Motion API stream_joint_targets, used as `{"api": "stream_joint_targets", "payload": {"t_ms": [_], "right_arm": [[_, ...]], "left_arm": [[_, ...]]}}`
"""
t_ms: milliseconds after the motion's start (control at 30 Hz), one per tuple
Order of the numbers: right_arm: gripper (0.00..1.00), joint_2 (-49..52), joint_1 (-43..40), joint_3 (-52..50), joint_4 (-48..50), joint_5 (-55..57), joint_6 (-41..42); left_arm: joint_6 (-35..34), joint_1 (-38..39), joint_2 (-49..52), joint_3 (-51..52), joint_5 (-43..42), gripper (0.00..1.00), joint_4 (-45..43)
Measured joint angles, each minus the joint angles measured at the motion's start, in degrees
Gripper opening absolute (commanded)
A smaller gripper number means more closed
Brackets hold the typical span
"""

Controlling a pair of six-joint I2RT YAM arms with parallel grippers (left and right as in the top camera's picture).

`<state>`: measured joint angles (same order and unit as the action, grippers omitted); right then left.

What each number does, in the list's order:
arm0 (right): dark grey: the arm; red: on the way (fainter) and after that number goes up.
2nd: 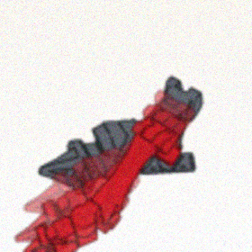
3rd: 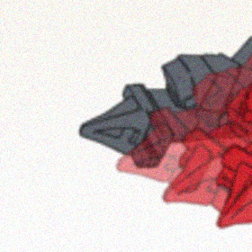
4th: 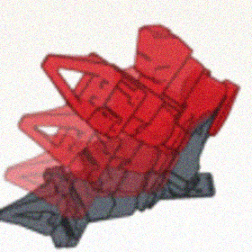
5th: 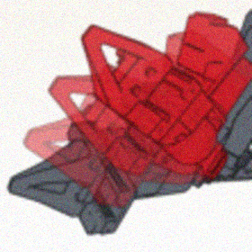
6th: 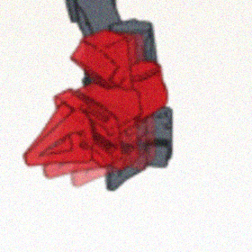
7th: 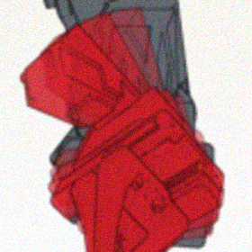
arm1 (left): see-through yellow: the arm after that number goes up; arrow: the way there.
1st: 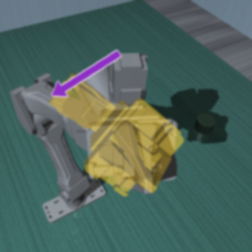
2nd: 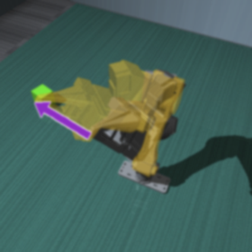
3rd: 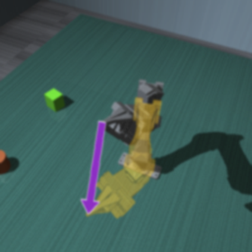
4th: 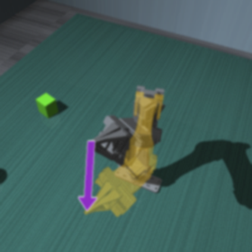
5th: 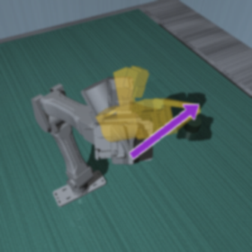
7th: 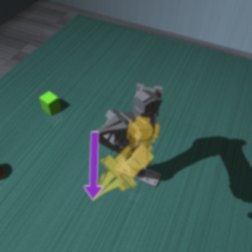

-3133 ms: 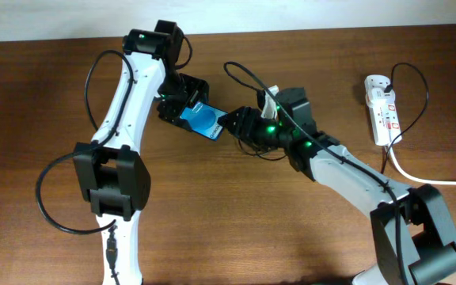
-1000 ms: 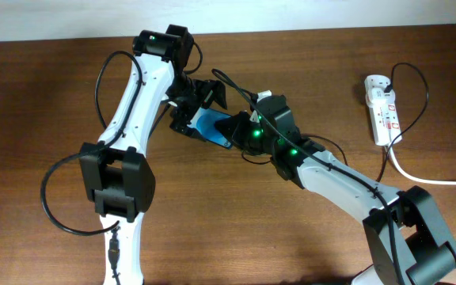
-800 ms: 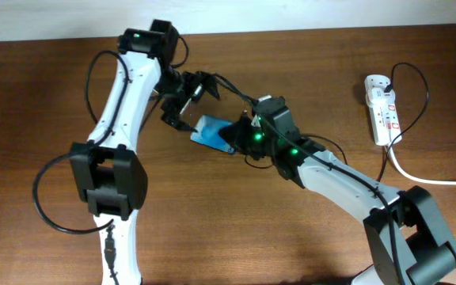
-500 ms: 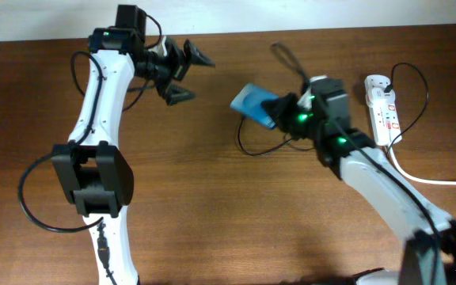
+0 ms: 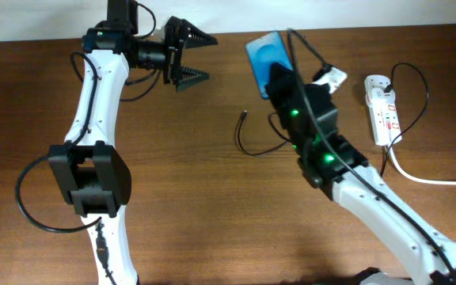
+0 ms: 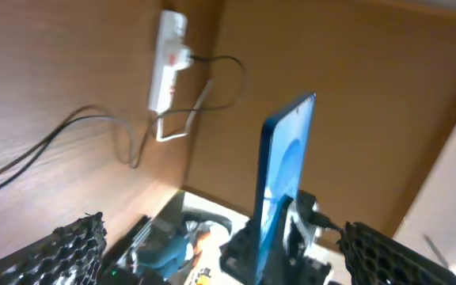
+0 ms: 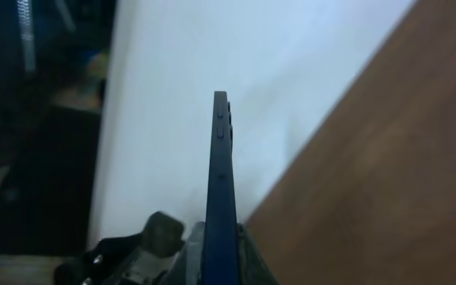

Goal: Plug charger to phone and switch on socket

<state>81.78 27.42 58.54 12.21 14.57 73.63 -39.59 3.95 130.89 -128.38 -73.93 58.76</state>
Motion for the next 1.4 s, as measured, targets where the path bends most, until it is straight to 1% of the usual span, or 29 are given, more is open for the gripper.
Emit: {"api": "stream_joint_targets", "payload": {"t_ms": [67,100,133,233,300,367,400,467,533,633,700,767,833,900,1033,1167,1400], "right_arm": [[0.04,2.3,1.0,0.3,5.7,0.5,0.4],[0.04,3.4,1.2,0.8,6.3,0.7,1.2],[0.04,4.8,1.5,1.6,6.4,0.9,2.2],[0.04,8.9,2.4,3.9,6.3,0.8,4.2],[0.04,11.2,4.0,5.8,6.2,0.1,6.0],[0.04,11.3,4.9,6.7,6.3,-0.3,7.9],[0.04,11.3,5.0,7.1,6.4,-0.6,8.9],[0.04,11.3,5.0,7.8,6.4,-0.7,10.7],[0.04,11.3,5.0,8.3,6.3,-0.7,11.5],[0.04,11.3,5.0,9.2,6.3,-0.9,12.4],[0.04,11.3,5.0,9.4,6.3,-1.1,13.2],[0.04,11.3,5.0,9.5,6.3,-1.6,13.6],[0.04,11.3,5.1,9.5,6.3,-2.0,13.8],[0.04,11.3,5.2,9.5,6.2,-2.0,14.6],[0.04,11.3,5.4,9.5,6.1,-2.0,15.1],[0.04,11.3,5.4,9.6,6.1,-2.0,15.2],[0.04,11.3,5.4,9.6,6.1,-2.0,16.0]], "left_arm": [[-1.2,0.1,0.0,0.0,-2.7,0.9,-3.0],[-1.8,0.1,0.0,0.0,-3.9,0.89,-3.8],[-2.4,0.1,0.0,0.0,-4.8,0.8,-4.2],[-4.0,0.1,0.0,0.0,-6.1,0.78,-6.5],[-6.2,0.1,0.0,0.0,-6.7,0.72,-9.5],[-8.4,0.1,0.0,0.0,-7.0,0.68,-13.9],[-9.4,0.2,0.0,0.0,-7.0,0.65,-15.1],[-11.0,0.4,0.0,0.0,-7.1,0.63,-15.8],[-11.4,0.8,0.0,0.0,-6.9,0.54,-16.3],[-12.1,2.1,0.0,0.0,-6.4,0.45,-18.9],[-12.8,2.8,0.0,0.0,-6.1,0.36,-19.1],[-13.6,3.5,0.0,0.0,-5.5,0.31,-19.2],[-14.9,3.5,0.0,0.0,-4.9,0.3,-19.2],[-16.5,3.5,0.0,0.0,-4.6,0.3,-21.2],[-19.8,3.5,0.0,0.0,-3.9,0.23,-23.9],[-21.7,3.5,0.0,0.0,-2.5,0.21,-23.9],[-23.4,3.9,0.0,0.0,-1.8,0.21,-24.3]]}}
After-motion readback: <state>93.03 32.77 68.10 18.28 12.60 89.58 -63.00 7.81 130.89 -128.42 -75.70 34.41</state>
